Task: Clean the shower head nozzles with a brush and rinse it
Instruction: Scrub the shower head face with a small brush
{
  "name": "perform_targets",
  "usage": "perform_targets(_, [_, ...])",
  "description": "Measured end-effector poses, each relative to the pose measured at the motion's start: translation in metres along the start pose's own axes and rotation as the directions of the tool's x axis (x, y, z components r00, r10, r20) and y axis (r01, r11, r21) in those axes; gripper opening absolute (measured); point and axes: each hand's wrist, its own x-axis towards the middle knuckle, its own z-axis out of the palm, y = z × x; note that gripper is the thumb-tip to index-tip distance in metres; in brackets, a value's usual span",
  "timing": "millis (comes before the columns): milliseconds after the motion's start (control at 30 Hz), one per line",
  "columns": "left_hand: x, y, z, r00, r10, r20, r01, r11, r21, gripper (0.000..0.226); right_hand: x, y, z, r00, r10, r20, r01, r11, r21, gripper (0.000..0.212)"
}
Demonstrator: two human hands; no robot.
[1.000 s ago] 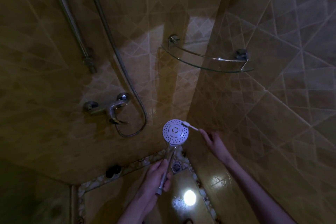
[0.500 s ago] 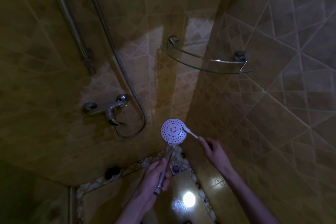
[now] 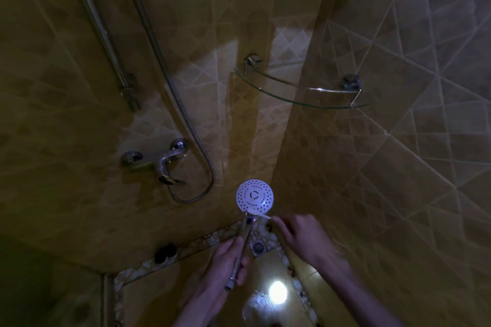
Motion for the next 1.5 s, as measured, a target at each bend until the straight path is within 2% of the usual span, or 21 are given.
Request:
perform_targets(67, [0.001, -0.001, -0.001, 1.000, 0.004, -0.010, -0.004, 1.000, 0.017, 0.026, 0.014, 0.004, -0.006, 0.997, 0.066, -0.047, -0.062, 0.994, 0.090, 0.040])
perform_targets(167, [0.000, -0.003, 0.000, 0.999, 0.042, -0.022, -0.041, 0.998, 0.048, 0.026, 0.035, 0.007, -0.023, 0.959, 0.283, -0.013, -0.261, 0.900, 0.349, 0.027])
perform_targets(233, [0.000, -0.002, 0.002, 0.998, 0.055, -0.025, -0.053, 0.996, 0.071, 0.027, 0.033, 0.003, -0.023, 0.974, 0.222, -0.033, -0.208, 0.947, 0.245, 0.035])
perform_targets(300, [0.002, -0.002, 0.003, 0.998, 0.055, -0.030, -0.053, 0.996, 0.072, 0.027, 0.016, -0.002, -0.011, 0.997, 0.071, -0.023, -0.072, 0.996, -0.057, 0.049])
perform_targets(367, [0.002, -0.003, 0.002, 0.998, 0.055, -0.034, -0.053, 0.996, 0.073, 0.027, 0.004, -0.006, -0.004, 1.000, -0.018, -0.006, 0.016, 0.977, -0.212, 0.055])
perform_targets(433, [0.002, -0.005, 0.003, 0.998, 0.056, -0.040, -0.052, 0.994, 0.094, 0.026, 0.016, -0.003, -0.011, 1.000, -0.004, -0.017, 0.001, 0.989, -0.150, 0.051])
perform_targets(567, [0.001, -0.007, 0.005, 0.998, 0.050, -0.033, -0.046, 0.992, 0.120, 0.024, 0.051, -0.005, -0.036, 0.990, 0.111, -0.084, -0.102, 0.989, 0.106, 0.045])
perform_targets(600, [0.002, -0.006, 0.006, 0.998, 0.051, -0.031, -0.046, 0.991, 0.123, 0.025, 0.051, -0.008, -0.036, 0.993, 0.090, -0.072, -0.084, 0.994, 0.072, 0.044])
perform_targets(700, [0.004, -0.006, 0.005, 0.997, 0.064, -0.041, -0.058, 0.990, 0.129, 0.027, 0.033, -0.017, -0.018, 0.996, -0.088, -0.015, 0.078, 0.941, -0.329, 0.047])
perform_targets(767, [0.005, -0.006, 0.004, 0.996, 0.077, -0.037, -0.071, 0.987, 0.145, 0.027, 0.028, -0.018, -0.013, 0.990, -0.143, 0.000, 0.129, 0.889, -0.439, 0.042])
perform_targets(800, [0.005, -0.007, 0.004, 0.996, 0.083, -0.031, -0.077, 0.985, 0.155, 0.026, 0.035, -0.015, -0.016, 0.992, -0.128, -0.011, 0.113, 0.908, -0.403, 0.039])
perform_targets(900, [0.005, -0.007, 0.004, 0.995, 0.096, -0.012, -0.093, 0.981, 0.171, 0.025, 0.059, -0.007, -0.033, 1.000, -0.015, -0.023, 0.014, 0.998, -0.069, 0.038])
perform_targets(967, [0.005, -0.008, 0.004, 0.995, 0.104, -0.006, -0.101, 0.979, 0.177, 0.027, 0.064, -0.006, -0.038, 0.998, -0.001, -0.065, 0.001, 1.000, 0.000, 0.038])
perform_targets(1067, [0.005, -0.011, 0.002, 0.994, 0.111, -0.017, -0.106, 0.975, 0.193, 0.028, 0.044, -0.009, -0.019, 0.997, -0.075, -0.037, 0.060, 0.947, -0.317, 0.050])
perform_targets(1133, [0.007, -0.014, -0.001, 0.994, 0.106, -0.033, -0.098, 0.975, 0.197, 0.028, 0.031, -0.014, -0.012, 0.996, -0.093, 0.015, 0.091, 0.905, -0.416, 0.047])
perform_targets(1167, [0.008, -0.015, -0.002, 0.994, 0.102, -0.038, -0.093, 0.976, 0.199, 0.028, 0.034, -0.013, -0.015, 0.997, -0.068, 0.021, 0.071, 0.919, -0.388, 0.045])
perform_targets(1233, [0.009, -0.016, -0.002, 0.994, 0.100, -0.036, -0.090, 0.973, 0.210, 0.027, 0.049, -0.009, -0.031, 0.999, 0.028, 0.022, -0.023, 0.983, -0.181, 0.044])
perform_targets(1300, [0.010, -0.017, -0.002, 0.994, 0.108, -0.023, -0.101, 0.970, 0.219, 0.028, 0.061, -0.012, -0.045, 0.993, 0.113, 0.022, -0.112, 0.993, -0.028, 0.040])
perform_targets(1333, [0.010, -0.018, -0.001, 0.994, 0.111, -0.014, -0.105, 0.969, 0.222, 0.028, 0.061, -0.014, -0.047, 0.992, 0.121, 0.030, -0.120, 0.991, -0.054, 0.039])
perform_targets(1433, [0.011, -0.019, -0.002, 0.994, 0.113, -0.003, -0.109, 0.967, 0.232, 0.029, 0.037, -0.028, -0.033, 0.999, 0.010, 0.036, 0.005, 0.924, -0.383, 0.042])
perform_targets(1500, [0.011, -0.020, -0.004, 0.992, 0.124, 0.005, -0.122, 0.962, 0.246, 0.029, 0.028, -0.034, -0.032, 0.996, -0.034, 0.078, 0.065, 0.891, -0.449, 0.036])
